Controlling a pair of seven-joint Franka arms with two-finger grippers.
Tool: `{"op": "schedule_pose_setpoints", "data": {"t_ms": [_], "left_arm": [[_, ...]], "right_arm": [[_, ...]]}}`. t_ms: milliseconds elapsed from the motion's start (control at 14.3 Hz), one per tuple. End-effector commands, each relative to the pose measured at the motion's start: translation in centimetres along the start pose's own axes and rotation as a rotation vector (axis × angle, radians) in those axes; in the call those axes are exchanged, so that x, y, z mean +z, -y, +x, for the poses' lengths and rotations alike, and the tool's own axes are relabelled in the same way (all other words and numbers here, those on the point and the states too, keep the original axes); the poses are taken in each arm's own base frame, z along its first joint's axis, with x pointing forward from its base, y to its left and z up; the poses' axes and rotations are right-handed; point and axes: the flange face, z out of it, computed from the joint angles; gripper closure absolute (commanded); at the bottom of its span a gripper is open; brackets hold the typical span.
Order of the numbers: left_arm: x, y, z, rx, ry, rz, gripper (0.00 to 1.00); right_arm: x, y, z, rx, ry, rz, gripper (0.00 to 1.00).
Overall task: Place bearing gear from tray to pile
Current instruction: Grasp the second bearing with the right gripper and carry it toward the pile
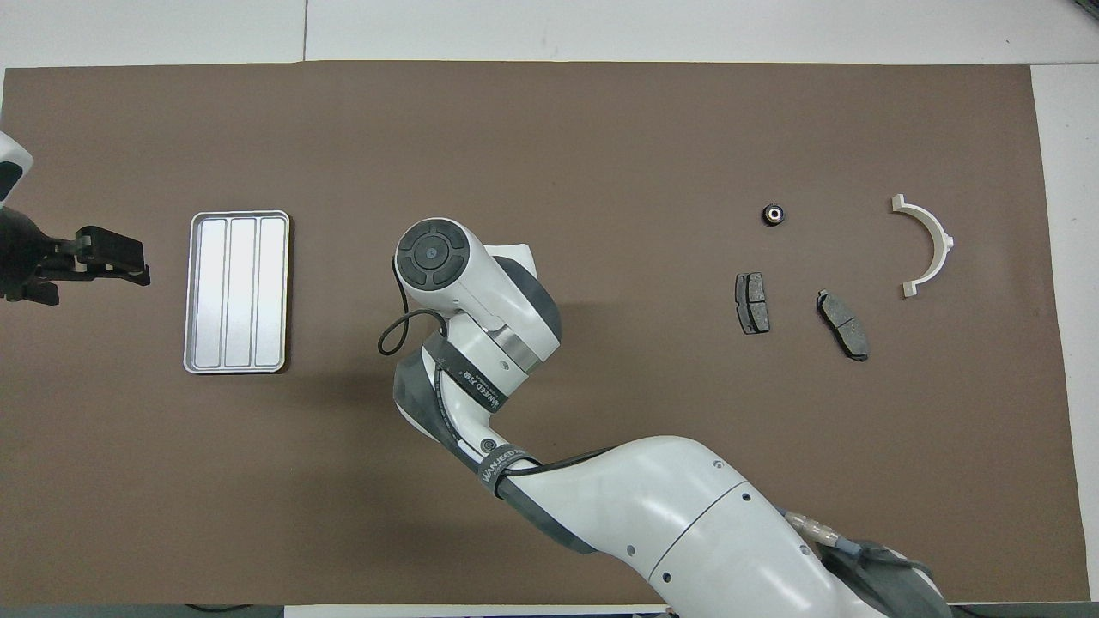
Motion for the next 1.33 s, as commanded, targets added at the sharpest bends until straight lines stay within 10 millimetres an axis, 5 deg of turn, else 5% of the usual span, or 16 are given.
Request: {"op": "schedule_pose_setpoints", "data": {"t_ms": [0,210,561,771,981,1261], "left_arm": [[-0.9,0.0,-0.6,0.015,0.003,0.002,0.00],[-1.0,0.0,-0.7,0.017,0.006,0.004,0.00],[-2.1,-0.2,-0.7,0.047,-0.006,0.004,0.00],[-3.4,-1.2,-0.9,0.065,-0.018,0.006,0.00],[-3.0,-1.2,-1.0,0.105,-0.006,0.013,0.00],[-3.0,-1.4,-1.1,0.119,-0.012,0.010,0.00]], "right_arm": [[0.3,0.5,0.6,0.016,-0.032,0.004,0.23],[0.3,0.6,0.5,0.015,-0.031,0.015,0.40],[0.5,0.6,0.6,0.015,-0.032,0.018,1.00],[0.4,0.3,1.2,0.007,-0.041,0.002,1.00],[-1.7,-1.5,4.2,-0.068,-0.031,-0.068,1.00],[-12.0,-6.3,10.8,-0.237,0.000,-0.099,1.00]]}}
